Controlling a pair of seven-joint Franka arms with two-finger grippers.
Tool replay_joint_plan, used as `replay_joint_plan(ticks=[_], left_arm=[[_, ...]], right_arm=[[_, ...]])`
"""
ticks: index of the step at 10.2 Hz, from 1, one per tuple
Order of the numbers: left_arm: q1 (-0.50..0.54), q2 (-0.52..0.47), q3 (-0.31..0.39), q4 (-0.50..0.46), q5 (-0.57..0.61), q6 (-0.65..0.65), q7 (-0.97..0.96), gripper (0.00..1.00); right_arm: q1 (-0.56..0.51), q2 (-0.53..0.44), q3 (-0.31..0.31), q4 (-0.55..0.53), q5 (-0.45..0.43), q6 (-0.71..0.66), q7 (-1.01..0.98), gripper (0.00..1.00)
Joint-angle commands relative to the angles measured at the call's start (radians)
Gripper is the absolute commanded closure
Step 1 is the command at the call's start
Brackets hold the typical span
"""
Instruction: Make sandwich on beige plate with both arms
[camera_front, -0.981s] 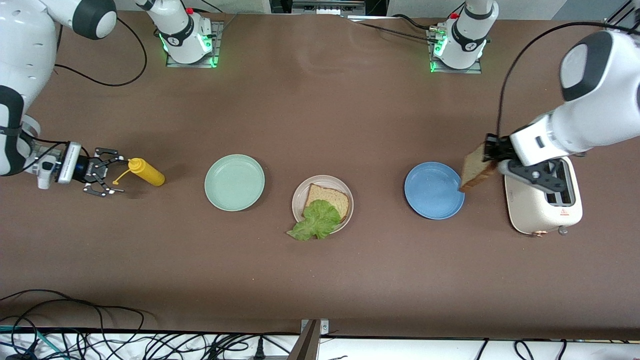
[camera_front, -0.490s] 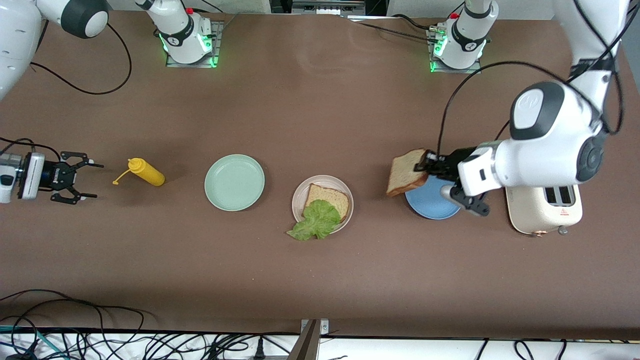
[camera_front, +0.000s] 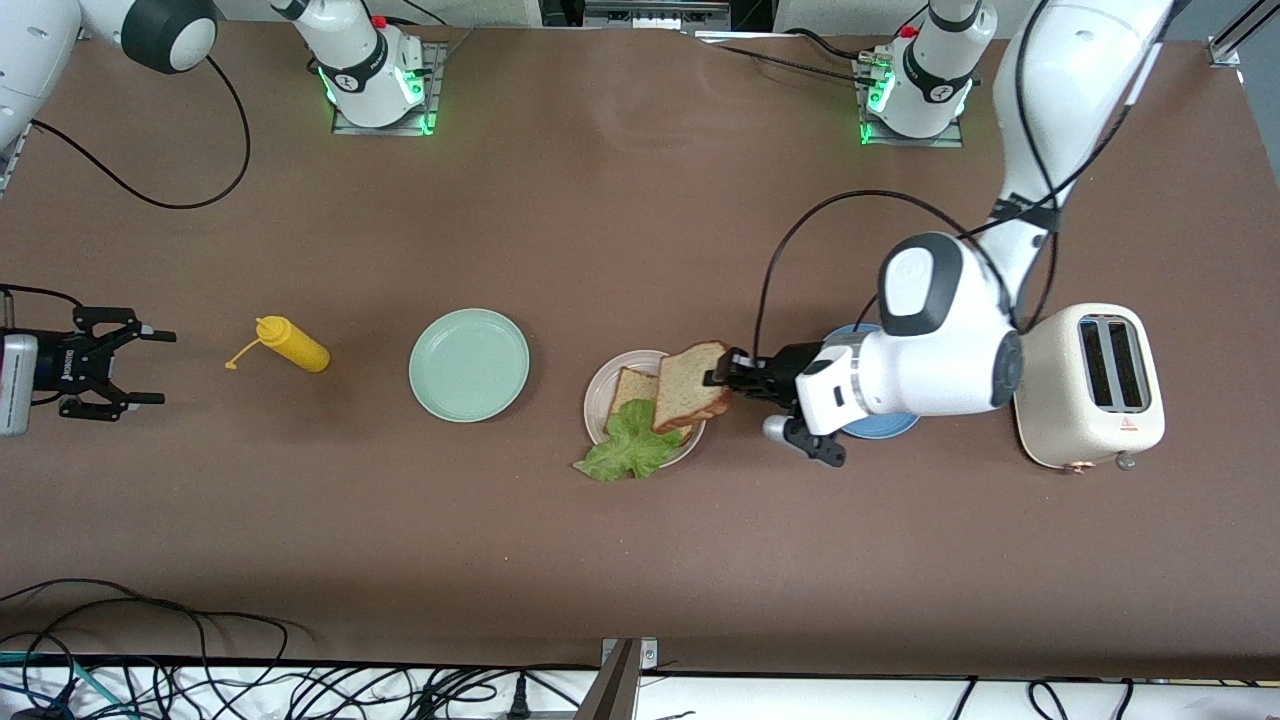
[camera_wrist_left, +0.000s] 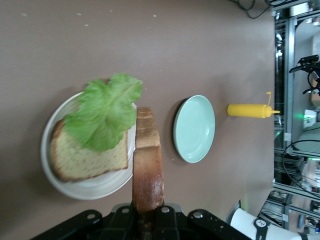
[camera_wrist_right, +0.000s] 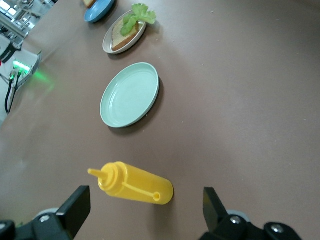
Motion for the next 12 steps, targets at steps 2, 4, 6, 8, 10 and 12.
replay_joint_plan(ticks=[2, 4, 6, 8, 10, 12], left_arm=[[0.003, 0.096, 0.003, 0.032, -0.188, 0.0, 0.233, 1.0], [0.003, 0.147, 0.003, 0.035, -0.191, 0.003, 0.346, 1.0], [0.003, 0.188, 0.004, 0.034, -0.238, 0.022, 0.475, 1.0], [0.003, 0.214, 0.004, 0.027, -0.286, 0.057, 0.616, 1.0], [0.004, 0.233, 0.004, 0.027, -0.289, 0.057, 0.677, 0.94], [0.01, 0.228, 0.006, 0.032, -0.285, 0.057, 0.678, 0.0]], right_arm=[[0.018, -0.004, 0.003, 0.132, -0.051, -0.058, 0.286, 0.0], [0.084, -0.006, -0.017, 0.155, -0.078, -0.063, 0.435, 0.0], [0.159, -0.053, -0.012, 0.171, -0.179, -0.046, 0.67, 0.0], [0.175, -0.107, 0.111, 0.174, -0.332, -0.005, 0.876, 0.0], [0.152, -0.182, 0.333, 0.172, -0.6, 0.046, 1.097, 0.0], [0.109, -0.237, 0.542, 0.157, -0.856, 0.067, 1.319, 0.0]])
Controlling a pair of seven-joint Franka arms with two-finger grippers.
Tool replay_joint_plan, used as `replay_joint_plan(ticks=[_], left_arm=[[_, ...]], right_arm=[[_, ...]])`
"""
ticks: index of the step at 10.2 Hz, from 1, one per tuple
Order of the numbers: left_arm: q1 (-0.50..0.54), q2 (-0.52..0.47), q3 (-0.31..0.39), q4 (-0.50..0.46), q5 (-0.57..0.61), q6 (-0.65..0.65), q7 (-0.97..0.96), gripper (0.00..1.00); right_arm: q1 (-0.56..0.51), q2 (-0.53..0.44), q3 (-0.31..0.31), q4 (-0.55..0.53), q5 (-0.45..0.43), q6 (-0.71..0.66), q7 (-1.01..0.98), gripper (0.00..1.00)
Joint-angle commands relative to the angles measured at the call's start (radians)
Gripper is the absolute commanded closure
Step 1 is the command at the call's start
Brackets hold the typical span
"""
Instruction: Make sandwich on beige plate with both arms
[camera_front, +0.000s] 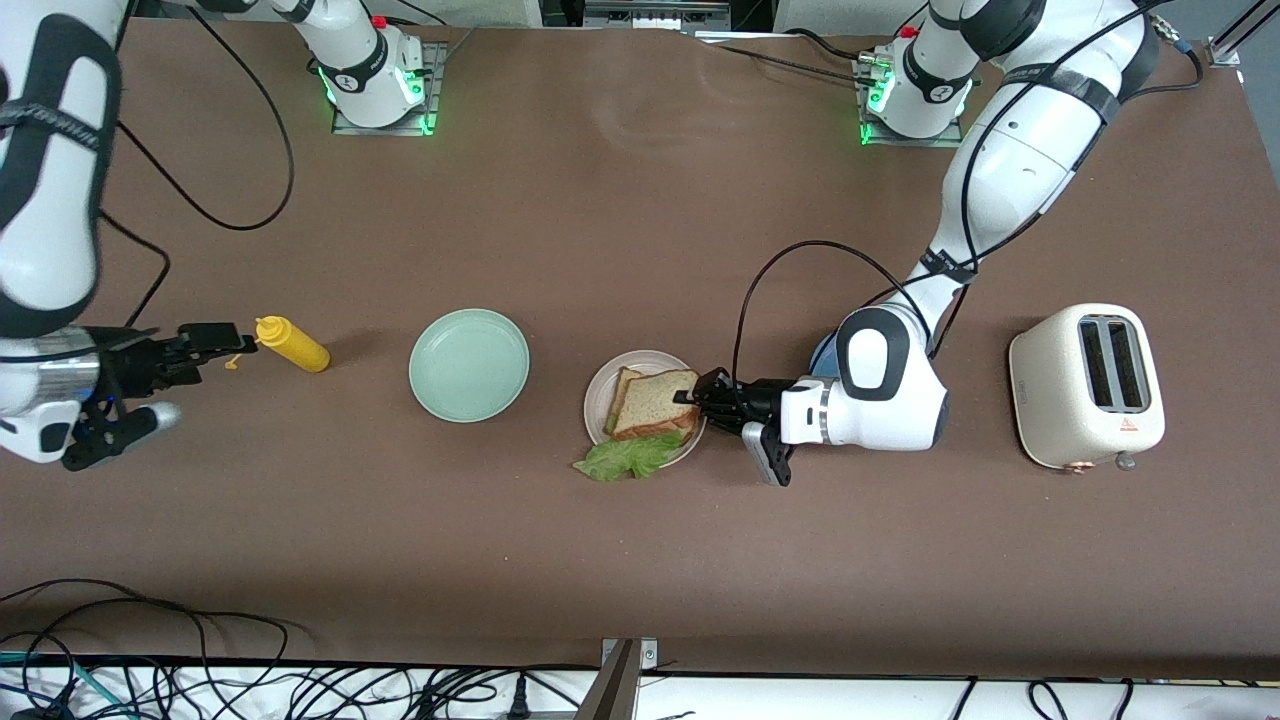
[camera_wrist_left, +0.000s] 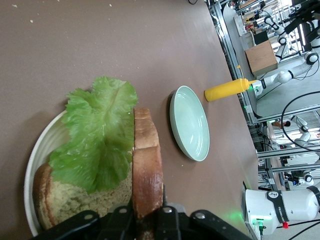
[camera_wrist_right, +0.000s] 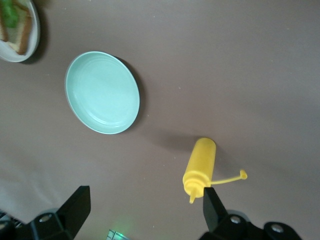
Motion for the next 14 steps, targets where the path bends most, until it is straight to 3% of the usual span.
replay_joint_plan(ticks=[1, 2, 4, 7, 14], left_arm=[[0.007, 0.006, -0.003, 0.027, -0.035, 0.001, 0.037, 0.0], [0.008, 0.0, -0.003, 0.027, -0.033, -0.002, 0.019, 0.0], [0.014, -0.023, -0.003, 0.027, -0.02, -0.004, -0.045, 0.0], [0.018, -0.071, 0.003, 0.013, -0.007, -0.011, -0.129, 0.0], [0.031, -0.249, 0.003, 0.001, 0.344, -0.14, -0.557, 0.0]], right_arm=[[-0.072, -0.085, 0.192, -0.063, -0.22, 0.029, 0.21, 0.0], [-0.101, -0.119, 0.26, -0.11, -0.288, 0.053, 0.283, 0.0], [-0.194, -0.156, 0.371, -0.198, -0.315, 0.116, 0.416, 0.0], [-0.199, -0.223, 0.367, -0.324, -0.301, 0.246, 0.471, 0.0], [-0.198, -0.328, 0.327, -0.384, -0.273, 0.276, 0.472, 0.0]])
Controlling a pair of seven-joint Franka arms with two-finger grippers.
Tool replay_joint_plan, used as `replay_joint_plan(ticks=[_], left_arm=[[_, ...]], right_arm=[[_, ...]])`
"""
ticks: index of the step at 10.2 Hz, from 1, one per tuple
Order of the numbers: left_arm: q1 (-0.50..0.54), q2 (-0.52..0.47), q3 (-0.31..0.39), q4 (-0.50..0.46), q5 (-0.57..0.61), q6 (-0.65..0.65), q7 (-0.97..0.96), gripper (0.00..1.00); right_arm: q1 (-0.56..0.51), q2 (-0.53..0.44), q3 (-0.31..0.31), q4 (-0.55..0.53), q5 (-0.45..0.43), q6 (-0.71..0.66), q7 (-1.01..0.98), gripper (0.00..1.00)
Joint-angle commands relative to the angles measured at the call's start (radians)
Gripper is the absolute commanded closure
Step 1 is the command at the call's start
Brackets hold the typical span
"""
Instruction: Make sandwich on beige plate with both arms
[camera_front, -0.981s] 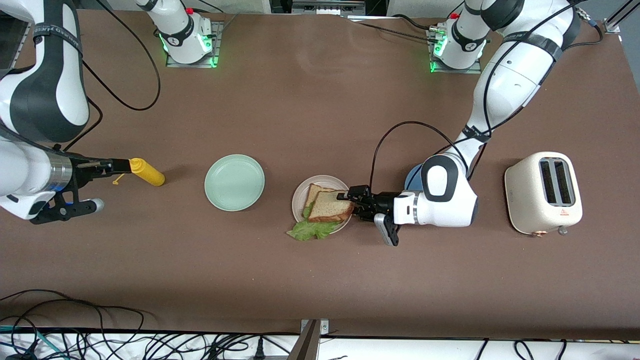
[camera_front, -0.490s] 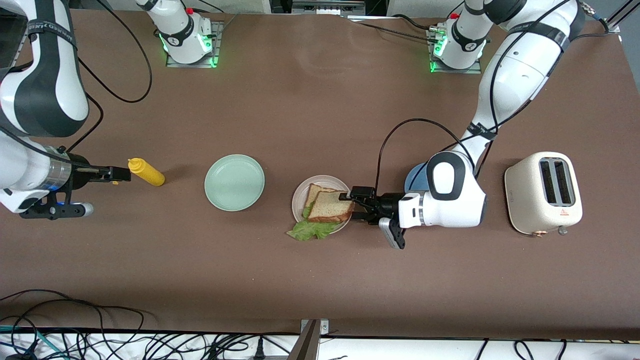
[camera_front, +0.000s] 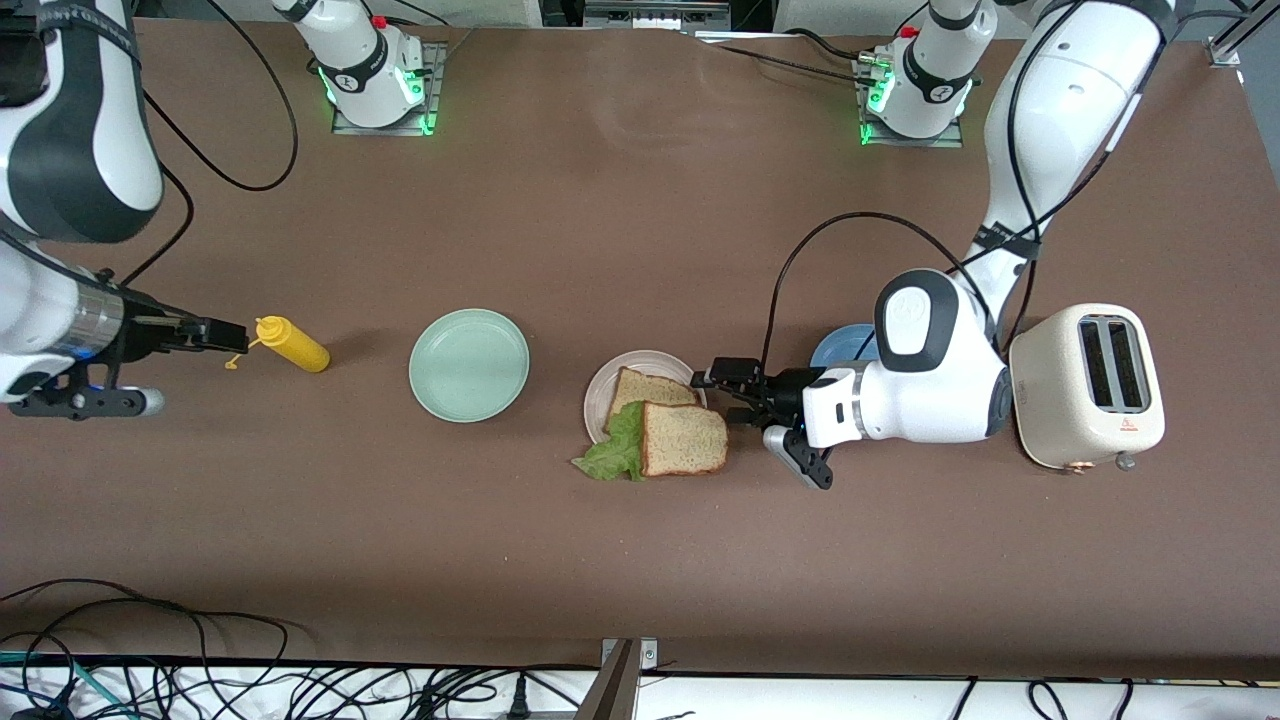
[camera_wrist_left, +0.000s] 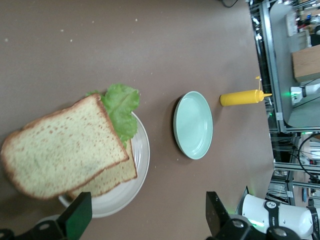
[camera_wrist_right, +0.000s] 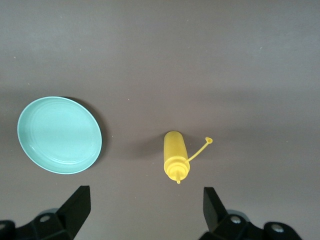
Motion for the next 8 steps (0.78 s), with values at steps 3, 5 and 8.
replay_joint_plan(ticks=[3, 5, 8], left_arm=[[0.039, -0.132, 0.004, -0.027, 0.296, -0.124, -0.204, 0.0], [0.048, -0.192, 0.004, -0.027, 0.468, -0.172, -0.302, 0.0], [0.096, -0.255, 0.004, -0.027, 0.607, -0.27, -0.332, 0.0]], right_arm=[[-0.007, -0.055, -0.041, -0.054, 0.052, 0.033, 0.011, 0.0], [-0.009, -0.051, -0.065, -0.057, 0.104, 0.032, 0.009, 0.0], [-0.003, -0.047, -0.062, -0.051, 0.115, 0.032, 0.007, 0.0]])
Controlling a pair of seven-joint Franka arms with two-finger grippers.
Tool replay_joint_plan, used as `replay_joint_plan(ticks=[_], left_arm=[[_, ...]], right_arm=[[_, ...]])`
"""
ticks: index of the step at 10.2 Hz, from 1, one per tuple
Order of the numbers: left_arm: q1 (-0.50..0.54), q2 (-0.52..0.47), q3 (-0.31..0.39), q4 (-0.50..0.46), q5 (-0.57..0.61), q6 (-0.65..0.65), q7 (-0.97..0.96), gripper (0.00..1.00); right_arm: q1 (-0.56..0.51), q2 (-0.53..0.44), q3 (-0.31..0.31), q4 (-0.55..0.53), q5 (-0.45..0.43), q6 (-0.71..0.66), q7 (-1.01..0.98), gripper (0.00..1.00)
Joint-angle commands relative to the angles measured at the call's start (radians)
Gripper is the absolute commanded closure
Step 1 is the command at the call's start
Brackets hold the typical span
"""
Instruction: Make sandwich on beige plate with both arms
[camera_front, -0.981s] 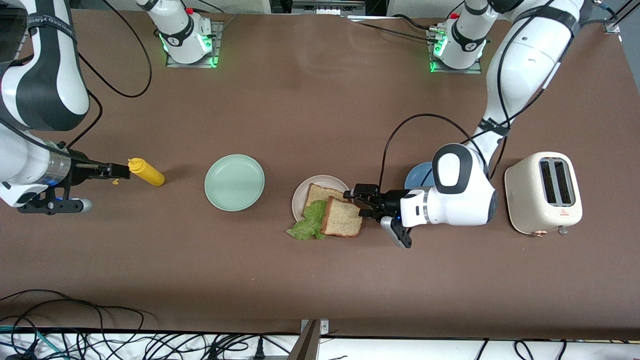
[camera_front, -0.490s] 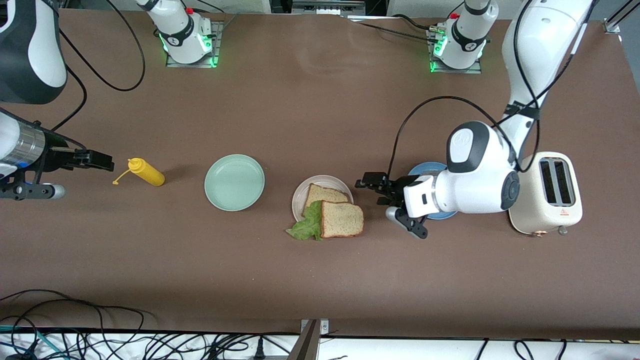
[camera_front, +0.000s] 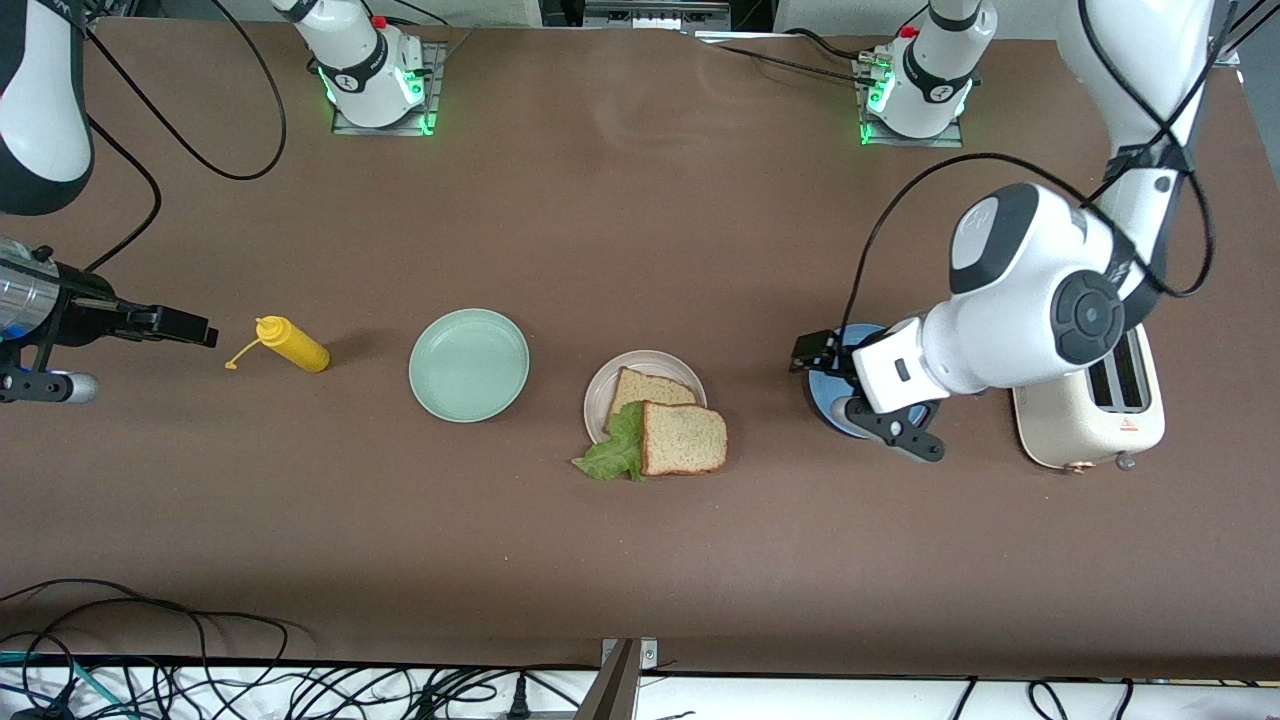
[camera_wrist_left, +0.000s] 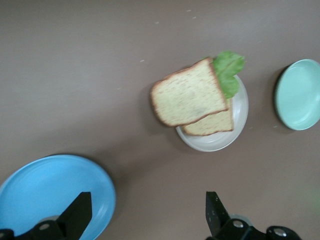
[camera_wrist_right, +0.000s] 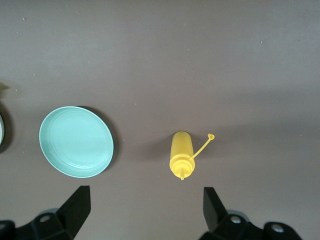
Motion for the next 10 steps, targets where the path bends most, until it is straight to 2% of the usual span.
replay_joint_plan(ticks=[1, 3, 4, 8, 10], left_arm=[[0.036, -0.07, 0.003, -0.025, 0.091, -0.079, -0.019, 0.0], [0.065, -0.117, 0.005, -0.023, 0.174, -0.147, -0.019, 0.0], [0.088, -0.137, 0.003, -0.022, 0.177, -0.179, -0.016, 0.0], [0.13, -0.168, 0.005, -0.017, 0.182, -0.225, -0.002, 0.0], [0.119, -0.206, 0.05, -0.031, 0.179, -0.233, 0.053, 0.0]], right_arm=[[0.003, -0.025, 0.004, -0.027, 0.004, 0.008, 0.004, 0.0], [0.003, -0.028, 0.004, -0.025, -0.013, 0.005, 0.002, 0.0], [0.003, -0.028, 0.007, -0.025, -0.05, 0.005, 0.004, 0.0], [0.006, -0.028, 0.011, -0.025, -0.056, 0.007, 0.005, 0.0], [0.012, -0.028, 0.011, -0.022, -0.059, 0.005, 0.005, 0.0]])
